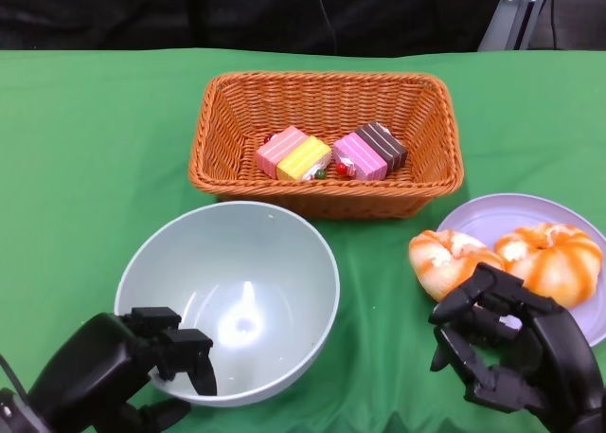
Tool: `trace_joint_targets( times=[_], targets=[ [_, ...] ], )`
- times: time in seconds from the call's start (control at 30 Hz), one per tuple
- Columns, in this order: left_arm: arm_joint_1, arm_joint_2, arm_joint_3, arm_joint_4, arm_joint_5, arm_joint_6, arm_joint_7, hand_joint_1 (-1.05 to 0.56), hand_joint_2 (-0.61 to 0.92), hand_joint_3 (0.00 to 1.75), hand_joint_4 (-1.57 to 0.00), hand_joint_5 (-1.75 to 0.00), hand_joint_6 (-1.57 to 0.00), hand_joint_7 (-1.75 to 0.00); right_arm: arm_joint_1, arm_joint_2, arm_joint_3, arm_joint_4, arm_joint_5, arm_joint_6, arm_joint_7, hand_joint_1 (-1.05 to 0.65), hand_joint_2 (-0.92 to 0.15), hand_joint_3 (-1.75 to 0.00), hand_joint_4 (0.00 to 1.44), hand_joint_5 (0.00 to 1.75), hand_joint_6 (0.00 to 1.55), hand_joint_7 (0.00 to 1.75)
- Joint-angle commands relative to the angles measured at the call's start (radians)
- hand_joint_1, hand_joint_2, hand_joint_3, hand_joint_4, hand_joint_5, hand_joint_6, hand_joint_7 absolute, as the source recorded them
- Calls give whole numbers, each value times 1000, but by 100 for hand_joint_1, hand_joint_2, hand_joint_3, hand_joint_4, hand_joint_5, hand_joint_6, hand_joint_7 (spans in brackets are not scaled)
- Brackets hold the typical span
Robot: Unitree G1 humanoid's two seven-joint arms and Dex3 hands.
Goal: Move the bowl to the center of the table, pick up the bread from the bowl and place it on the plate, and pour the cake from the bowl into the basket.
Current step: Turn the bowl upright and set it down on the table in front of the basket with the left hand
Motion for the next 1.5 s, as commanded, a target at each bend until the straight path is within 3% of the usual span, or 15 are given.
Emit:
trace_joint_targets(
  times=[0.03,0.17,0.3,0.37,0.43,0.6,0.73,0.83,0.93,1.1,1.2,1.3,1.4,1.47,1.5],
  targets=[
    [-9,18,-8,23,-40,2,-76,2,56,98,-79,-148,-90,-111,4,-5,3,-8,-3,-21,-3,-13,-59,-85,72,158,68,126],
    [-7,16,-8,15,-62,4,-125,0,64,80,-84,-134,-97,-91,7,-8,6,-13,-6,-17,-11,-14,-58,-86,72,158,67,127],
    [-5,13,-6,-1,-51,-5,-118,-4,77,29,-92,-79,-104,-28,9,-9,5,-12,11,5,-6,-16,-59,-82,72,158,67,126],
    [-6,15,-5,-11,-26,-17,-90,-8,82,11,-99,-48,-102,-11,4,-11,4,-2,9,-3,-3,-15,-60,-82,72,158,67,125],
    [-8,17,-4,-16,-10,-33,-72,-16,83,4,-97,-32,-96,-3,1,-12,2,6,4,-8,-7,-15,-60,-81,72,158,68,125],
    [-12,25,-2,-21,-11,-84,-84,-38,82,0,-89,-21,-87,0,-3,-18,3,17,4,-22,3,-14,-62,-82,70,160,65,126],
    [-24,33,-9,2,-60,-152,-146,-86,84,1,-67,-6,-65,0,-3,-16,1,22,6,-21,2,-13,-62,-83,72,160,67,127],
    [-25,30,-2,16,-93,-177,-182,-102,88,1,-57,-1,-54,0,-4,-16,0,28,8,-21,3,-14,-61,-83,72,160,67,127],
    [-24,22,-2,34,-155,-210,-228,-105,92,4,-44,0,-42,0,-6,-16,-3,35,15,-19,8,-14,-61,-84,72,159,67,126],
    [-13,-4,15,60,-245,-250,-279,-105,92,40,-30,-1,-28,-1,-11,-21,-8,44,25,-19,23,-14,-61,-84,72,159,67,126],
    [-22,-26,-1,113,-335,-295,-326,-105,92,49,-24,0,-24,-1,-10,-21,-9,43,22,-19,24,-14,-61,-84,71,160,66,127],
    [-29,-44,-71,166,-529,-308,-444,-105,92,51,-14,0,-18,0,-15,-24,-10,57,11,-38,25,-13,-61,-85,71,160,66,128],
    [17,-70,-95,98,-788,-211,-594,-105,92,52,-12,0,-15,0,-17,-24,-14,63,17,-43,28,-15,-60,-86,72,161,66,129],
    [54,-102,-61,32,-925,-143,-650,-101,92,39,-24,-6,-23,-3,-14,-23,-17,58,21,-42,28,-15,-60,-87,73,160,66,130],
    [69,-118,-42,-6,-986,-107,-679,-89,92,29,-32,-8,-30,-4,-14,-23,-19,59,22,-43,28,-15,-59,-87,73,160,66,130]
  ],
)
